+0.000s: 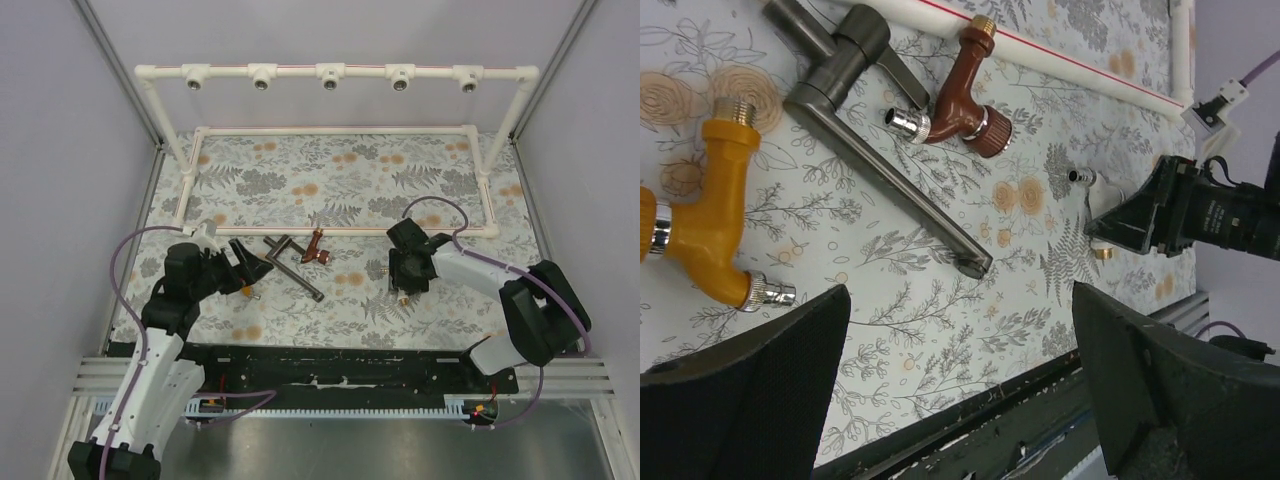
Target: Install the water faucets
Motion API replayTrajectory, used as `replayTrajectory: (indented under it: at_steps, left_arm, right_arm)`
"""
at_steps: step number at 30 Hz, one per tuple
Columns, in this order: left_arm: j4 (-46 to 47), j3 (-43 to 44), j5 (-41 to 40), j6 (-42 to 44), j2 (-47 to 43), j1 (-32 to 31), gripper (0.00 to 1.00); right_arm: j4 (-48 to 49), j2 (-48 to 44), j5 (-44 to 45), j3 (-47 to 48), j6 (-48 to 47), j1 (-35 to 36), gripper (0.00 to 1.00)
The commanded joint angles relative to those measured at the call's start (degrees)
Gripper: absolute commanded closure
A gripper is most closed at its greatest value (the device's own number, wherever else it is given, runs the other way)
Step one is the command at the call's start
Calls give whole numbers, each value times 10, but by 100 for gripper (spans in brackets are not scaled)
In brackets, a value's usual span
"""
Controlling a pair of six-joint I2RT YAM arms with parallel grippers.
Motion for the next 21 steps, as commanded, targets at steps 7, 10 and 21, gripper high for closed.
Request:
replayTrajectory:
  at_steps: [7,10,21]
  left_arm:
    - [83,-8,87,-44,40,-24,4]
    - [95,4,90,-43,52,-37,4]
    - [102,126,115,-5,196,-134,5]
  right_arm:
    - [25,26,53,31,-50,47,89]
    - [26,0,52,46,-86,75,100]
    - [36,-130,-6,115,-286,191,100]
